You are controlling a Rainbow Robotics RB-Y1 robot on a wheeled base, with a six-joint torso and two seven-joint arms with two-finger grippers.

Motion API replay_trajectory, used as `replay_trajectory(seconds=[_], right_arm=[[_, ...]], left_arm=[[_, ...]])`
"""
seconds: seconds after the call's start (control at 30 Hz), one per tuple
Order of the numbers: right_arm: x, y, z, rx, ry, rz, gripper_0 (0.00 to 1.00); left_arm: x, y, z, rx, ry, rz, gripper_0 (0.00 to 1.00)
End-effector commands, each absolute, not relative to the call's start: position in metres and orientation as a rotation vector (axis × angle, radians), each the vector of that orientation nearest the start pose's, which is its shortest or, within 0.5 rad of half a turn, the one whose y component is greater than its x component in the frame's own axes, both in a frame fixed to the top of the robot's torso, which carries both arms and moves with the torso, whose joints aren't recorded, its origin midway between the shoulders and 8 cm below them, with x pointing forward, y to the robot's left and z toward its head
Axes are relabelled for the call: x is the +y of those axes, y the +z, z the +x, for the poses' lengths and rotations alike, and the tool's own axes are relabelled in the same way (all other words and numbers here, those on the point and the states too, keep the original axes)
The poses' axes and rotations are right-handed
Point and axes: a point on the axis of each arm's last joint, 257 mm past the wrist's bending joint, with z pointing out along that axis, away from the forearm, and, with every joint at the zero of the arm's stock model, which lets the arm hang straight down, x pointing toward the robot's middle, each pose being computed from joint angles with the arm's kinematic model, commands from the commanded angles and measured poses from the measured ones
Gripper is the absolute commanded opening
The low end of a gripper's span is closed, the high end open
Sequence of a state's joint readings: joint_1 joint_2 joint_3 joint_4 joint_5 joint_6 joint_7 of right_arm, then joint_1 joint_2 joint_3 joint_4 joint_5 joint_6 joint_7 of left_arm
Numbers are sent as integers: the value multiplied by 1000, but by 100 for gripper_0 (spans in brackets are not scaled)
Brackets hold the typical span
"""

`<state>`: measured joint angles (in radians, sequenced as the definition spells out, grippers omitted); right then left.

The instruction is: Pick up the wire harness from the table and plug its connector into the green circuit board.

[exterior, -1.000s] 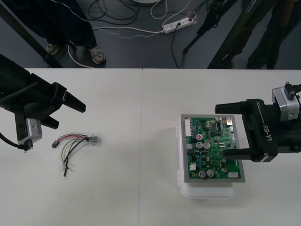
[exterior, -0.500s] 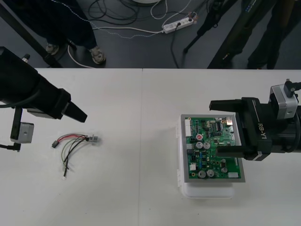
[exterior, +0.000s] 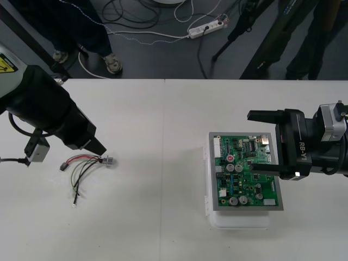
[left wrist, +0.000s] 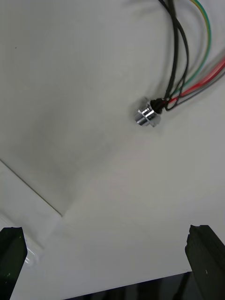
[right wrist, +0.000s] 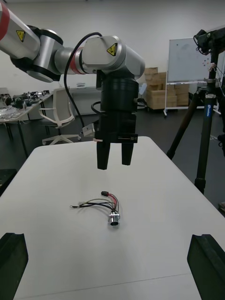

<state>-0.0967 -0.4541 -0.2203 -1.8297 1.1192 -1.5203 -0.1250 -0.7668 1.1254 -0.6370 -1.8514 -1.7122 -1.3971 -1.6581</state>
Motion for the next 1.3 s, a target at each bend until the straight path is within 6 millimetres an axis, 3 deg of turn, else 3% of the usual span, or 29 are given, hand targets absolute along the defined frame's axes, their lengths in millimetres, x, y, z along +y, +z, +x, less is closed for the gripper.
replay_trajectory(seconds=[0.03,0.57,0.97,1.3], right_arm=[[-114,-58,332,956,869,-1272,100],[-113,-48,353,932,951,-1264,100],[-123,-48,342,969,1034,-1259,100],[-137,-50,342,1004,1024,-1253,100]], left_arm=[[186,-163,446,1702,-734,-2603,100],[173,-186,457,1993,-647,-2002,100],[195,-217,461,2052,-476,-1745,100],[193,-249,461,2065,-411,-1686,100]])
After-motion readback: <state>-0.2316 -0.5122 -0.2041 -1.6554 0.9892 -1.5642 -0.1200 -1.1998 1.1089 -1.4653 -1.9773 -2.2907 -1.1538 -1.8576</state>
